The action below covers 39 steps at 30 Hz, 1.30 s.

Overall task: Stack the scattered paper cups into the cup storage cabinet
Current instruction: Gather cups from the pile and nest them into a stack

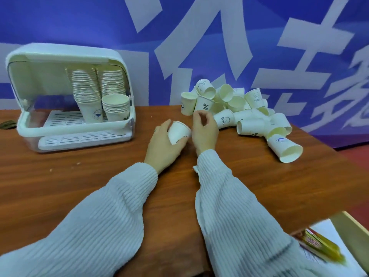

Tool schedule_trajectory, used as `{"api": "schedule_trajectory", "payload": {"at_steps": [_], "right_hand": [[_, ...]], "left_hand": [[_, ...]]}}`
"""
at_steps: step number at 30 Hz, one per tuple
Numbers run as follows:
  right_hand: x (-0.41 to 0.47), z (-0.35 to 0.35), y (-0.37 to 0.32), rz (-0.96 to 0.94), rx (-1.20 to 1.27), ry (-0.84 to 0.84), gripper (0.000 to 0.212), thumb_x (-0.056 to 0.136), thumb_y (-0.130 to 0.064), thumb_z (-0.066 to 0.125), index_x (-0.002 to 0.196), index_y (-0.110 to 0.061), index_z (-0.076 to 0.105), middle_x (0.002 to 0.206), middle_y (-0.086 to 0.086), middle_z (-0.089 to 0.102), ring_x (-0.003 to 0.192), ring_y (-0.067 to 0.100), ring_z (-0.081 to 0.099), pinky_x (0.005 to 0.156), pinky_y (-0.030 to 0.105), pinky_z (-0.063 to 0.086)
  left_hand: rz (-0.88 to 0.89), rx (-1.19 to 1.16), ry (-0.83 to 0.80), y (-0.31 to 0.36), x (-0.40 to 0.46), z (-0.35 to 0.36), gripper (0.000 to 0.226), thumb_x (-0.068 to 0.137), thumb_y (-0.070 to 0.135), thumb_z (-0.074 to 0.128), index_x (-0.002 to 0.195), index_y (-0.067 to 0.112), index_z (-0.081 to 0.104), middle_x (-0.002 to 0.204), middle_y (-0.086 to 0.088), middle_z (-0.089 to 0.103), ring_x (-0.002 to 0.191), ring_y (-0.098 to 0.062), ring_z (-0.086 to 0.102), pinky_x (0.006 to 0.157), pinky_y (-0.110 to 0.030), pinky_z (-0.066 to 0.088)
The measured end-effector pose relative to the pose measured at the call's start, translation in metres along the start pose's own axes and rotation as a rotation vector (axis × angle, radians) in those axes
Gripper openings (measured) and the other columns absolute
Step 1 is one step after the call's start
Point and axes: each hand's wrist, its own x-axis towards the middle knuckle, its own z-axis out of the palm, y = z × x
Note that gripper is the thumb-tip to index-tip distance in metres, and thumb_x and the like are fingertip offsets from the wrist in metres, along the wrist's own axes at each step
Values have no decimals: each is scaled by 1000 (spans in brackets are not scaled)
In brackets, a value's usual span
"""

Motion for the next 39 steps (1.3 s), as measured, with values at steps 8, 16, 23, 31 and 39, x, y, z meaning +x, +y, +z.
{"api": "schedule_trajectory", "payload": {"at_steps": [8, 16, 23, 31, 39], "right_hand": [[61, -48, 31, 29, -405, 201, 63, 96, -22, 57, 155, -29, 38, 167, -6, 28, 137, 23, 50, 104, 39, 43], [86, -49, 43, 83, -432, 139, 58, 96, -20, 56, 152, -24, 41, 146, 5, 53, 127, 25, 52, 86, 21, 30], [75, -50, 37, 89, -152, 137, 27, 89, -16, 63, 113, -12, 75, 106, 4, 73, 84, 8, 59, 68, 8, 47], [16, 16, -34, -292, 27, -154, 9, 98, -17, 65, 97, -17, 73, 90, -7, 70, 82, 2, 61, 78, 17, 49], [-5, 107, -80, -639, -327, -425, 28, 101, -22, 56, 124, -20, 72, 111, 0, 69, 102, 26, 60, 91, 44, 50]], "left_hand": [[21, -14, -39, 3, -9, 3, 87, 90, 50, 71, 161, 24, 28, 152, 4, 41, 134, -14, 45, 104, -30, 37], [27, -11, -31, 3, -7, 4, 85, 92, 50, 70, 161, 24, 26, 152, 5, 40, 130, -10, 44, 102, -30, 37], [-35, -111, 56, 4, -10, -3, 82, 93, 51, 68, 160, 27, 29, 159, 11, 39, 139, -14, 45, 107, -23, 39], [-52, -297, 516, 7, -4, -73, 67, 96, 41, 68, 154, 23, 40, 137, 12, 51, 117, -4, 48, 79, 4, 34], [-74, -432, 819, -23, 3, -135, 61, 95, 33, 68, 149, 19, 43, 134, 4, 56, 113, -6, 54, 79, 3, 38]]}}
